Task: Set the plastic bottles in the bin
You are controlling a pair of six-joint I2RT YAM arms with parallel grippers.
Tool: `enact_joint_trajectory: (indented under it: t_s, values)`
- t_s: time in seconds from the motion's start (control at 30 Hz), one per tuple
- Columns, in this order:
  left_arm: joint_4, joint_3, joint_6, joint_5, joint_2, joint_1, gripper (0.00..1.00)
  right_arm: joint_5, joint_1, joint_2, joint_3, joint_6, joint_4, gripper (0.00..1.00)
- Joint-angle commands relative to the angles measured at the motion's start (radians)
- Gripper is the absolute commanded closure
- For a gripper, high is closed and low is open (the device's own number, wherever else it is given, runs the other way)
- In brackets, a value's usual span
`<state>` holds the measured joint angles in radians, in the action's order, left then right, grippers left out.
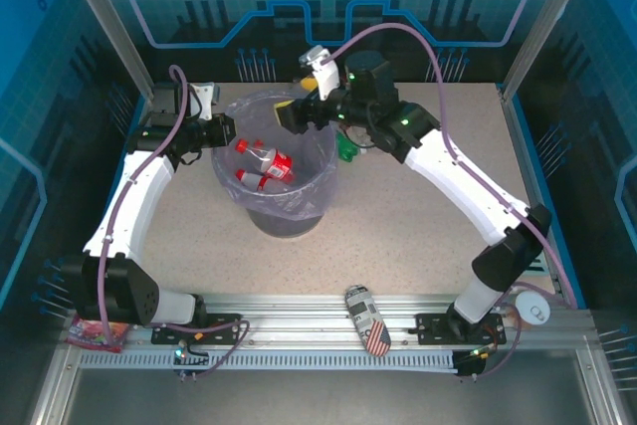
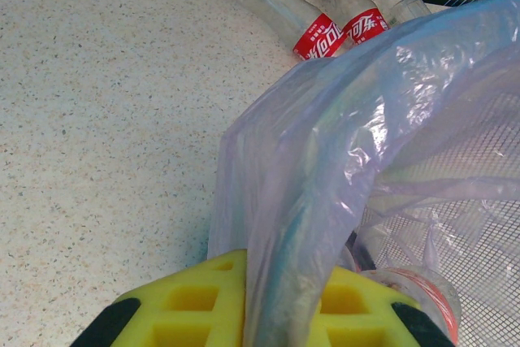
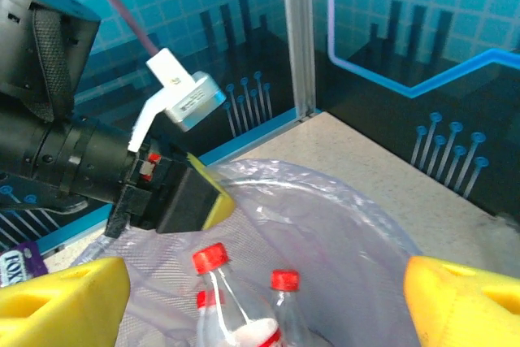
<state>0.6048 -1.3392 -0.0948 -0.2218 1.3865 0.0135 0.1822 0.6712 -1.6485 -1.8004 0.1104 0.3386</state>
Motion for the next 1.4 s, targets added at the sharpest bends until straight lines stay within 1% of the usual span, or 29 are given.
enact_joint_trajectory:
  t_s: [0.0,0.17,0.3,0.47,0.6,0.77,0.97,1.03,1.17,1.37]
  values:
    - [0.141,0.058,0.049,-0.009,0.046,0.037,0.88,-0.051,-0.064,0.054,0.047,-0.004,0.0,0.11]
    - [0.142,0.058,0.05,-0.012,0.049,0.037,0.88,-0.113,-0.178,0.108,0.118,0.022,0.028,0.09]
    - [0.142,0.057,0.052,-0.012,0.048,0.037,0.88,-0.179,-0.279,0.09,0.152,0.016,0.07,0.09]
    - [0.142,0.057,0.051,-0.013,0.046,0.036,0.88,-0.22,-0.395,-0.011,0.118,-0.013,0.128,0.09]
    - [0.142,0.058,0.052,-0.011,0.047,0.037,0.88,-0.255,-0.455,-0.153,0.02,-0.056,0.182,0.06]
    - [0.144,0.056,0.052,-0.009,0.049,0.037,0.87,-0.282,-0.491,-0.371,-0.163,-0.113,0.257,0.01]
    - [0.144,0.055,0.054,-0.007,0.053,0.037,0.88,-0.306,-0.5,-0.626,-0.402,-0.148,0.326,0.0]
    - [0.146,0.055,0.053,-0.007,0.055,0.037,0.87,-0.341,-0.501,-0.714,-0.487,-0.153,0.351,0.01]
    - [0.146,0.056,0.053,-0.005,0.058,0.037,0.88,-0.366,-0.503,-0.819,-0.581,-0.158,0.353,0.0]
    - [0.148,0.054,0.054,-0.004,0.063,0.037,0.87,-0.33,-0.512,-0.926,-0.65,-0.14,0.332,0.0]
